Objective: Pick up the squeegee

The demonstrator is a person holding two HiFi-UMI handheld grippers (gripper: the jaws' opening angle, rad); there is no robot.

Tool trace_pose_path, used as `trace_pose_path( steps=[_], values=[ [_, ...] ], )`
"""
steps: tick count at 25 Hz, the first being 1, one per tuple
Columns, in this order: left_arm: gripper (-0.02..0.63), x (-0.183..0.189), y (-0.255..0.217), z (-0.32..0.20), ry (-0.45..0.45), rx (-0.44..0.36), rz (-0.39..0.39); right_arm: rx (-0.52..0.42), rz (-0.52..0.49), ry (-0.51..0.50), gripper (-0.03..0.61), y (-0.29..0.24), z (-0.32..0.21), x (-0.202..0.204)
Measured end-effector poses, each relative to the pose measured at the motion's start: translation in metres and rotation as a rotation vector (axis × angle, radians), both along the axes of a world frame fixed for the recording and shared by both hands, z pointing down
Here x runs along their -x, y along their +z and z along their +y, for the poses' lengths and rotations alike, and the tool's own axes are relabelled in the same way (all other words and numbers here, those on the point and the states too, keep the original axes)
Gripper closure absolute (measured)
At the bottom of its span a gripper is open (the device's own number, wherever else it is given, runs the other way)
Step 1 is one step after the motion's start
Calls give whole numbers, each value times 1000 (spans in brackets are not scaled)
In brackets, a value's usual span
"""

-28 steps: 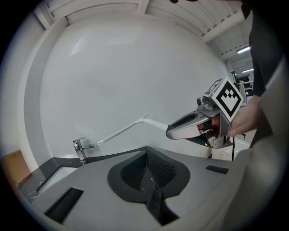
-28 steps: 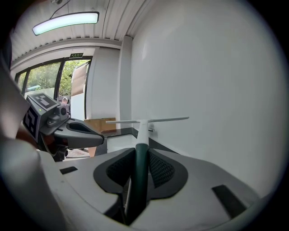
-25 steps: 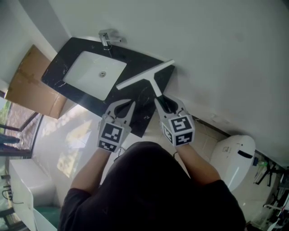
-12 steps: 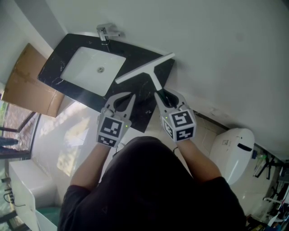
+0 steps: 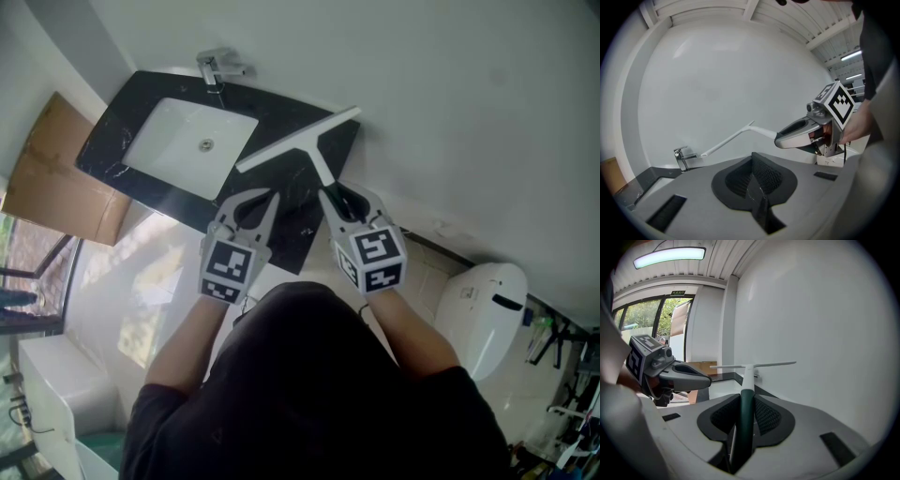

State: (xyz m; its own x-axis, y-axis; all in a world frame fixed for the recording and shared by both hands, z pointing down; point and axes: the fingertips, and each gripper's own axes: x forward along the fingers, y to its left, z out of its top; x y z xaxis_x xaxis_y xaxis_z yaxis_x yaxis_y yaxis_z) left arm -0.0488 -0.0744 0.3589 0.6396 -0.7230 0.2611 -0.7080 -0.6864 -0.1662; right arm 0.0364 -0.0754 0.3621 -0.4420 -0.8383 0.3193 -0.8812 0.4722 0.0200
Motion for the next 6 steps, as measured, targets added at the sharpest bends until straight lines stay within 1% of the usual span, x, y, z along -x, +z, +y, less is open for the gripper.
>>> trace_pose_path(
  steps=[6],
  values=[
    [609,-1,0,1,0,1,-2,-5,7,3,477,0,1,-3]
  ],
)
